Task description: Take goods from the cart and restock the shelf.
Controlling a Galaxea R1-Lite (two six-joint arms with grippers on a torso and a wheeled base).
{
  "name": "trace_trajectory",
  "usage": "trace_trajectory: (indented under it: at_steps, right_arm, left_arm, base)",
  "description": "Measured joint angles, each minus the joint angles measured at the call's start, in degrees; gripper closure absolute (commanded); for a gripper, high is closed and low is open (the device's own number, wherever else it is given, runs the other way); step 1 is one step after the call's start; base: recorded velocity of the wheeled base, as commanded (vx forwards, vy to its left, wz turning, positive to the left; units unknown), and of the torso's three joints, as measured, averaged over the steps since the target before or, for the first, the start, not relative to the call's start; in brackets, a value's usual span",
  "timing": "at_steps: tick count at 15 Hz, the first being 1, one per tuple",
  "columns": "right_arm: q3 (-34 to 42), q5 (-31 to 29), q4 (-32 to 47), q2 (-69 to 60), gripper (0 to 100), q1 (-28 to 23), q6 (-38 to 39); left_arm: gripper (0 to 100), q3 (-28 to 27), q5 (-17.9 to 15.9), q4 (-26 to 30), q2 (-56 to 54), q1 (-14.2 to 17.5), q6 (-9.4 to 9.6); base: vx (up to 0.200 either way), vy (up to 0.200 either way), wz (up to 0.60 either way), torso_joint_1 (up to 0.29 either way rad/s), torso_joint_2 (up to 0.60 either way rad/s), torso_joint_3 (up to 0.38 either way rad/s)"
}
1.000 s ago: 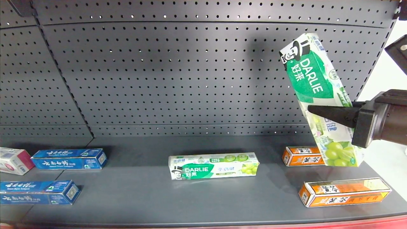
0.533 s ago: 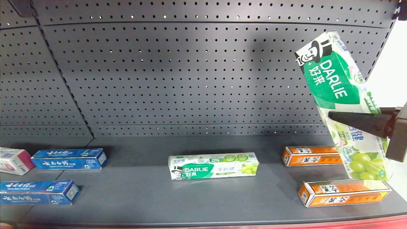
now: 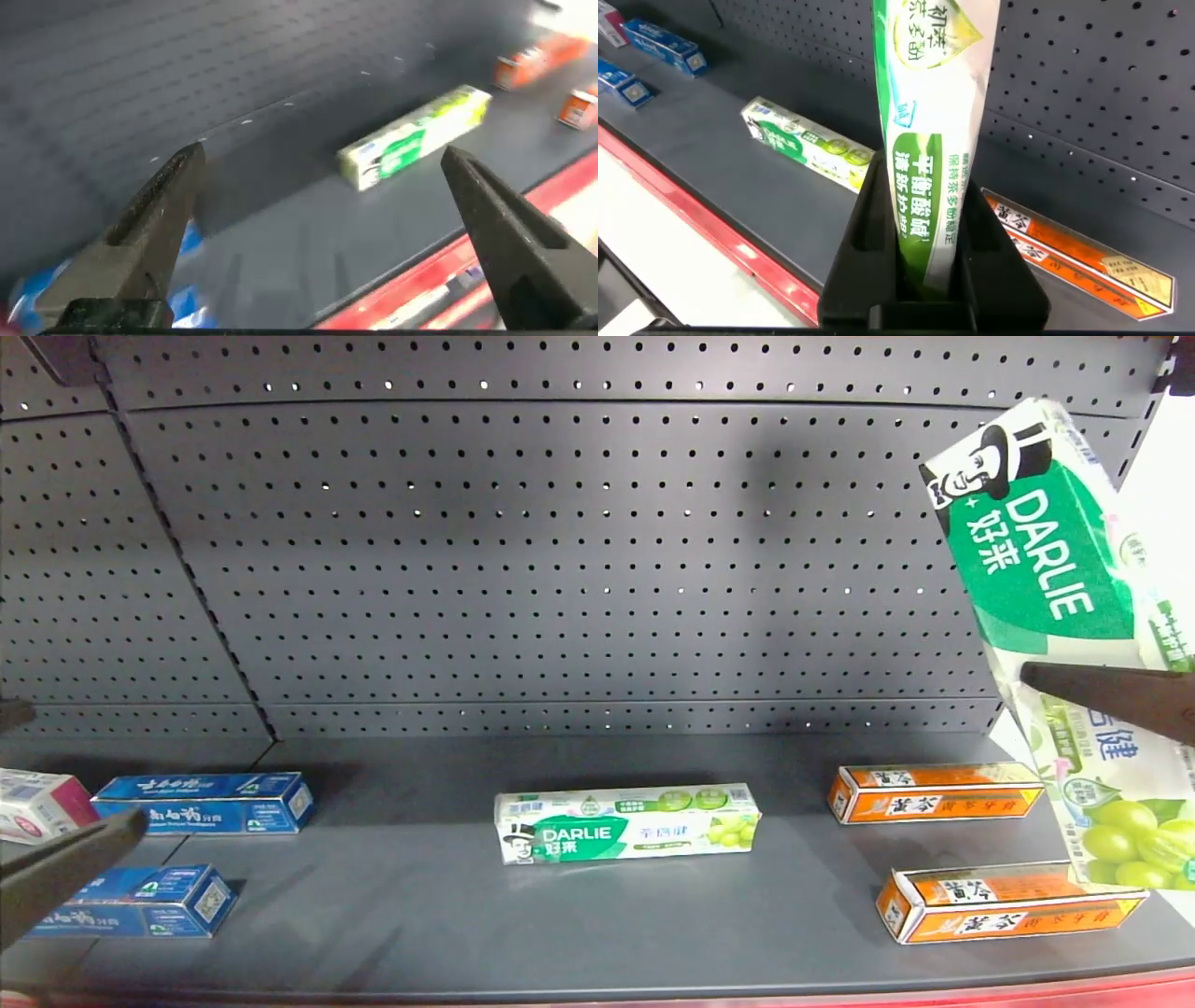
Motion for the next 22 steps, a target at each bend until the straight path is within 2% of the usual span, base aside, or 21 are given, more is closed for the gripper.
trace_trajectory:
  at_steps: [2, 3, 6, 9, 11, 13, 14, 16, 17, 18, 22]
  right_arm:
    - [0.01, 0.02, 0.15, -0.82, 100, 0.02, 0.01]
    - [0.09, 0.07, 0.22, -1.13, 100, 0.02, 0.01]
    - [1.08, 0.27, 0.2, -1.84, 100, 0.06, 0.09]
    - [2.57, 0.35, 0.06, -2.4, 100, 0.22, 0.11]
    - [3.36, 0.68, -0.07, -2.93, 100, 0.28, 0.17]
    - [3.95, 1.58, -0.18, -3.41, 100, 0.28, 1.78]
    - [4.06, 1.72, -0.2, -3.58, 100, 0.37, 2.02]
    - [4.23, 1.76, -0.22, -3.83, 100, 0.44, 2.16]
    - [4.28, 1.78, -0.22, -3.89, 100, 0.44, 2.16]
    - [4.28, 1.85, -0.22, -3.94, 100, 0.5, 2.18]
    - [4.75, 1.85, -0.24, -4.02, 100, 0.59, 2.18]
  left_arm:
    - [0, -2.38, -0.6, -0.26, 5.79, -2.89, 4.3]
    - [0, -2.73, -1.34, -0.88, 8.05, -3.52, 5.36]
    - [0, -3.15, -2.85, -1.89, 14.17, -4.35, 6.31]
    - [0, -5.99, -4.05, -1.79, 20.33, -5.49, 7.55]
    - [0, -9.42, -9.23, -1.45, 24.72, -5.62, 8.02]
    - [0, -11.97, -12.04, -1.35, 28.39, -5.35, 9.17]
    - [0, -12.85, -14.09, -1.35, 30.45, -5.35, 10.86]
    - [0, -13.87, -21.98, -1.38, 34.37, -4.88, 15.25]
    - [0, -14.18, -24.88, -1.6, 35.96, -4.33, 16.77]
    - [0, -14.69, -26.58, -1.43, 37.27, -3.97, 17.27]
    - [0, -18.25, -28.95, 1.99, 41.12, -3.89, 17.69]
  base:
    - [0.0, 0.0, 0.0, 0.0, 0.0, 0.0]
    - [0.0, 0.0, 0.0, 0.0, 0.0, 0.0]
    - [0.0, 0.0, 0.0, 0.0, 0.0, 0.0]
    - [0.0, 0.0, 0.0, 0.0, 0.0, 0.0]
    - [0.0, 0.0, 0.0, 0.0, 0.0, 0.0]
    - [0.0, 0.0, 0.0, 0.0, 0.0, 0.0]
    - [0.0, 0.0, 0.0, 0.0, 0.0, 0.0]
    - [0.0, 0.0, 0.0, 0.0, 0.0, 0.0]
    - [0.0, 0.0, 0.0, 0.0, 0.0, 0.0]
    - [0.0, 0.0, 0.0, 0.0, 0.0, 0.0]
    - [0.0, 0.0, 0.0, 0.0, 0.0, 0.0]
